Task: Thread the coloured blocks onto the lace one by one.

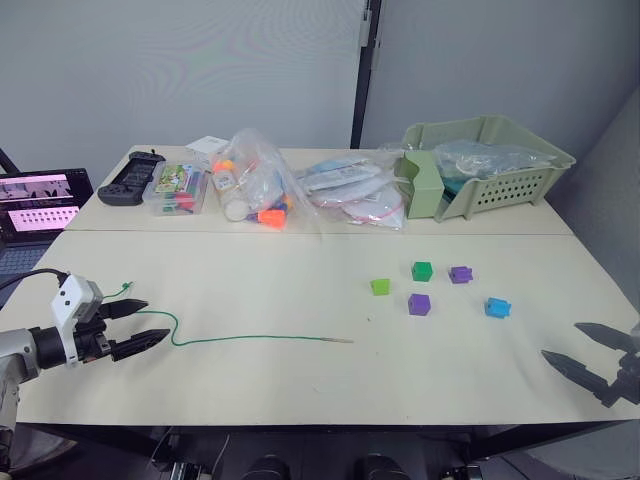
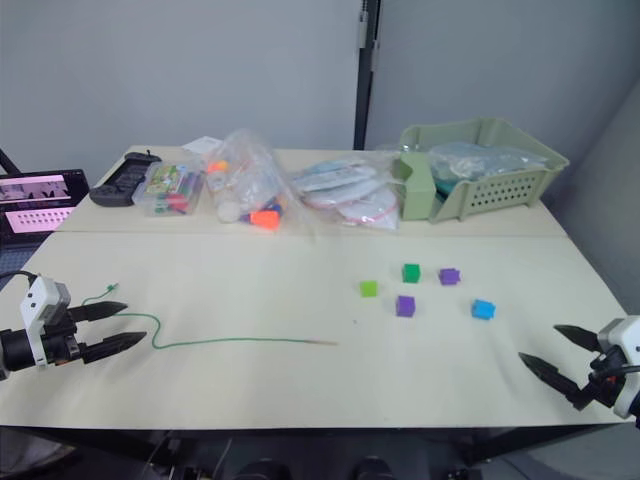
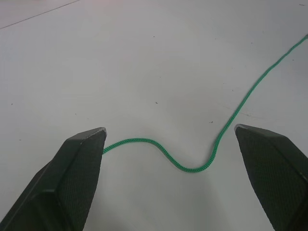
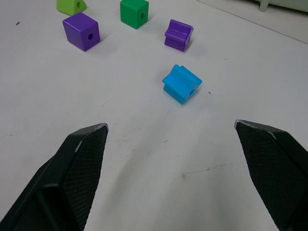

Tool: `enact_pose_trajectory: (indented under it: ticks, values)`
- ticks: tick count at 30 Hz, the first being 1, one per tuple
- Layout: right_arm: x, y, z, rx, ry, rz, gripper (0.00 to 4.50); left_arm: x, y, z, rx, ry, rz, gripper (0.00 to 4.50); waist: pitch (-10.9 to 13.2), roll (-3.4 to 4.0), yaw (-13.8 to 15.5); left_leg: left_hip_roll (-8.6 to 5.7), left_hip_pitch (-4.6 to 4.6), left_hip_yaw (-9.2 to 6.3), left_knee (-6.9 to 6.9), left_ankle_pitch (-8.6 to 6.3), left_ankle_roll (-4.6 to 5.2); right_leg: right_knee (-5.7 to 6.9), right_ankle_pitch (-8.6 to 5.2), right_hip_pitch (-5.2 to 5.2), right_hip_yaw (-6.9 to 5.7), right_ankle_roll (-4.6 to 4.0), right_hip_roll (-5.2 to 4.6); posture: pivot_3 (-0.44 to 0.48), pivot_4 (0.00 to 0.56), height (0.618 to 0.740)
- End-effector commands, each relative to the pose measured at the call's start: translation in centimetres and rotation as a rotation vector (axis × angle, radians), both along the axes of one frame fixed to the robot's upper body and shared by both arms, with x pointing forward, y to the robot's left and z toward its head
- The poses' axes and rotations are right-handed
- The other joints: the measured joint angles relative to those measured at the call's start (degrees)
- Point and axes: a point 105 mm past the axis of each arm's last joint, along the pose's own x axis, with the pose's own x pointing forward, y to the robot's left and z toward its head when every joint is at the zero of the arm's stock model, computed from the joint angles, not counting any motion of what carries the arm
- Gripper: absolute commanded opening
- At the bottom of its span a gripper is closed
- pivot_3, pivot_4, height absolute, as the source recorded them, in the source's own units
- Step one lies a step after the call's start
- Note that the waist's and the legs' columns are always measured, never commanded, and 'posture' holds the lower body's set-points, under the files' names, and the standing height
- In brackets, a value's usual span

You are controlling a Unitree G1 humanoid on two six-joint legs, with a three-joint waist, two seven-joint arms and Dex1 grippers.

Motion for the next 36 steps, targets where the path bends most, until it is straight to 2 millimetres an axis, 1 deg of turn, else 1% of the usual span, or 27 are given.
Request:
enact_pose_trajectory:
  ticks: [1,4,9,12,14,16,18,20,21,22,24,28,30,31,33,36]
  values:
    - [-0.1,0.1,0.6,-0.013,-0.040,-0.003,4.45,0.4,-0.1,0.9,0.017,-0.039,-0.010,4.50,0.0,0.00,0.0,0.00,0.00,0.00,0.00,0.00,0.00,0.00,0.00,0.00,0.00,0.00,0.00,0.000,0.150,0.740]
    - [-0.6,0.4,0.3,0.010,-0.050,-0.055,4.45,0.6,-0.7,1.3,-0.006,-0.060,-0.039,4.50,0.0,0.00,0.2,0.00,-0.01,-0.03,0.00,0.00,0.00,0.00,0.00,0.01,-0.02,0.00,0.02,0.000,0.150,0.740]
    - [-0.7,2.5,-0.3,0.128,-0.108,-0.285,4.45,0.3,-5.4,1.8,-0.072,-0.079,-0.175,4.50,0.0,0.02,0.1,0.02,-0.07,-0.12,0.00,0.00,-0.01,0.06,0.00,-0.02,0.02,0.00,-0.04,0.000,0.150,0.740]
    - [-0.3,4.8,-0.5,0.190,-0.158,-0.401,4.45,0.1,-8.6,1.6,-0.105,-0.097,-0.244,4.50,0.0,0.04,0.1,0.05,-0.06,-0.48,0.00,-0.01,-0.01,0.10,0.00,-0.03,0.07,0.00,-0.05,0.000,0.150,0.740]
    - [-0.1,5.7,-0.5,0.204,-0.173,-0.450,4.45,-0.1,-9.6,1.6,-0.129,-0.100,-0.273,4.50,0.0,0.05,-0.1,0.05,-0.06,-0.55,0.00,0.00,-0.01,0.13,0.00,-0.04,0.07,-0.01,-0.04,0.000,0.150,0.740]
    - [0.2,6.5,-0.5,0.216,-0.189,-0.500,4.45,-0.6,-10.9,0.7,-0.111,-0.054,-0.350,4.50,0.0,0.06,-0.2,0.04,-0.06,-0.54,0.00,0.00,-0.01,0.14,0.00,-0.07,0.08,-0.01,-0.03,0.000,0.150,0.740]
    - [0.5,7.8,-0.6,0.243,-0.188,-0.494,4.45,-1.2,-12.3,0.0,-0.100,0.003,-0.452,4.50,0.0,0.11,-0.2,0.03,-0.05,-0.55,0.00,0.00,-0.01,0.14,0.01,-0.06,0.07,-0.01,0.00,0.000,0.150,0.740]
    - [0.6,10.9,-0.8,0.263,-0.160,-0.386,4.45,-0.5,-14.8,-0.3,-0.077,0.002,-0.547,4.50,0.0,0.16,0.1,0.01,-0.05,-0.54,0.00,0.00,-0.01,0.13,0.00,-0.06,0.06,-0.02,0.01,0.000,0.150,0.740]
    - [0.6,12.0,-0.9,0.261,-0.148,-0.341,4.45,-0.2,-16.0,-0.2,-0.080,-0.004,-0.590,4.50,0.0,0.16,0.6,-0.06,-0.07,-0.46,0.00,0.01,0.00,0.12,-0.01,-0.02,0.01,-0.01,0.00,0.000,0.150,0.740]
    - [0.5,12.8,-1.1,0.275,-0.133,-0.307,4.45,0.1,-17.1,-0.1,-0.088,-0.006,-0.630,4.50,0.0,0.16,0.6,-0.12,-0.08,-0.32,0.06,0.02,-0.01,0.11,-0.01,0.01,-0.08,0.00,0.00,0.000,0.150,0.740]
    - [0.1,14.6,-1.2,0.291,-0.106,-0.205,4.45,0.2,-18.9,-0.6,-0.085,0.007,-0.696,4.50,0.0,0.16,0.6,-0.11,-0.10,-0.26,0.11,0.02,-0.01,0.10,-0.02,0.04,-0.06,0.00,0.02,0.000,0.150,0.740]
    - [-1.0,16.9,-1.1,0.298,-0.063,-0.002,4.45,0.7,-21.3,-1.6,-0.055,0.034,-0.749,4.50,0.0,0.17,-0.1,-0.15,-0.12,-0.24,0.11,-0.01,0.04,0.06,-0.04,0.02,-0.03,0.04,0.07,0.000,0.150,0.740]
    - [-1.2,17.3,-1.0,0.287,-0.049,0.089,4.45,0.9,-22.2,-1.7,-0.065,0.050,-0.770,4.50,0.0,0.15,-0.3,-0.14,-0.16,-0.26,0.11,-0.02,0.06,0.06,-0.04,-0.02,-0.03,0.04,0.12,0.000,0.150,0.740]
    - [-1.2,17.2,-1.0,0.254,-0.037,0.161,4.45,1.6,-22.4,-2.0,-0.044,0.063,-0.745,4.50,0.0,0.14,-0.3,-0.14,-0.15,-0.25,0.11,-0.02,0.05,0.06,-0.04,-0.01,-0.03,0.04,0.15,0.000,0.150,0.740]
    - [-1.1,16.9,-0.9,0.207,-0.023,0.253,4.45,2.6,-22.5,-2.5,-0.010,0.065,-0.717,4.50,0.0,0.13,-0.2,-0.22,-0.08,-0.25,0.14,-0.02,0.06,0.07,-0.04,0.06,-0.02,0.04,0.17,0.000,0.150,0.740]
    - [-0.7,15.9,-0.5,0.126,-0.004,0.406,4.45,3.7,-23.2,-2.5,0.017,0.043,-0.716,4.50,0.0,0.13,-0.2,-0.25,-0.04,-0.25,0.20,-0.01,0.06,0.07,-0.07,0.10,-0.02,0.09,0.22,0.000,0.150,0.740]
